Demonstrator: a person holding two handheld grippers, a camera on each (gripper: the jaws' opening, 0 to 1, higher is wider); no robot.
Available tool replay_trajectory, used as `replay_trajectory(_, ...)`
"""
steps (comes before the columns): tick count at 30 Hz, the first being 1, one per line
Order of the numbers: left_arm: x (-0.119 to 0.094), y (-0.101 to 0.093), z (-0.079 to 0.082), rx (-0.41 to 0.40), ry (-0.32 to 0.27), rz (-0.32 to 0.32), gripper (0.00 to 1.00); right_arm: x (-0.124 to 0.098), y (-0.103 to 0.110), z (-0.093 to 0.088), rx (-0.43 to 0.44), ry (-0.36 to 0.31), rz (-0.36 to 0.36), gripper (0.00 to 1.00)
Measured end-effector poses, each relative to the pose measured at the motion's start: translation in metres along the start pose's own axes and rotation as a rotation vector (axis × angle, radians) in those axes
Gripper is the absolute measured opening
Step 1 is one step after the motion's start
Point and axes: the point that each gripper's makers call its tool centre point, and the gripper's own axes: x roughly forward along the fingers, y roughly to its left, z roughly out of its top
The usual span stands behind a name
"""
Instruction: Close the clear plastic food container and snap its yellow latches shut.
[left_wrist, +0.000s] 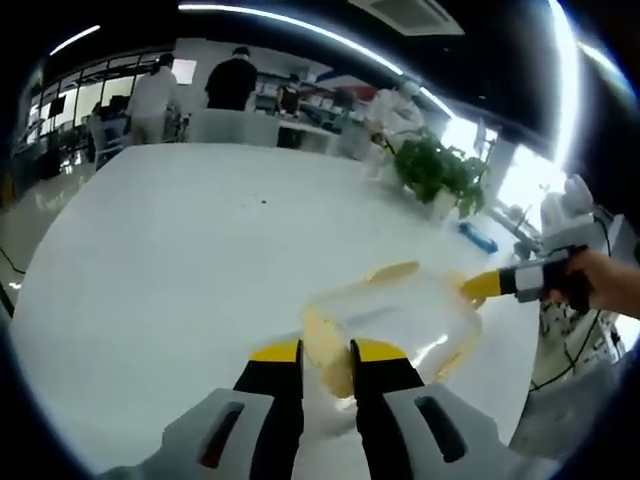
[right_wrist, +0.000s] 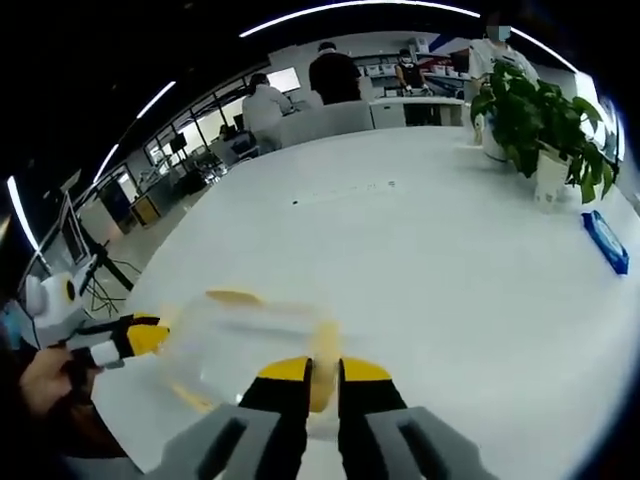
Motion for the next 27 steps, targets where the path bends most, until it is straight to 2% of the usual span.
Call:
replay_trajectory(4, -0.006, 0.009, -0.001, -0.013, -0.003, 0.017, 0.21, -0.003, -0.009, 0.001, -0.013, -0.007, -0.03, 0.09)
replay_trajectory(8, -0.009, 0.01, 0.001, -0.033, -0.014, 0.022, 0.2, -0.01, -0.018, 0.003, 0.011, -0.033, -0.062, 0.13)
replay_trajectory(12, -0.009, -0.001, 0.005, -0.051, -0.029, -0.005, 0.19, -0.011, -0.008, 0.003, 0.018, -0.043, -0.031, 0.13)
replay_trajectory(17, -0.002, -0.013, 0.001, -0.08, -0.012, -0.033, 0.19, -0.005, 0.005, 0.003, 0.01, -0.045, -0.002, 0.15)
replay_trajectory(22, 0.004, -0.015, -0.008, -0.099, 0.023, -0.027, 0.21, 0.002, 0.011, 0.002, 0.004, -0.031, 0.016, 0.19)
replay_trajectory(23, 0.005, -0.016, -0.006, -0.127, 0.013, -0.031, 0.21, 0.004, 0.011, 0.002, 0.007, -0.027, 0.018, 0.19)
replay_trajectory(27, 0.007, -0.018, -0.007, -0.129, 0.014, -0.035, 0.23, 0.01, 0.015, 0.0, 0.011, -0.014, 0.039, 0.19)
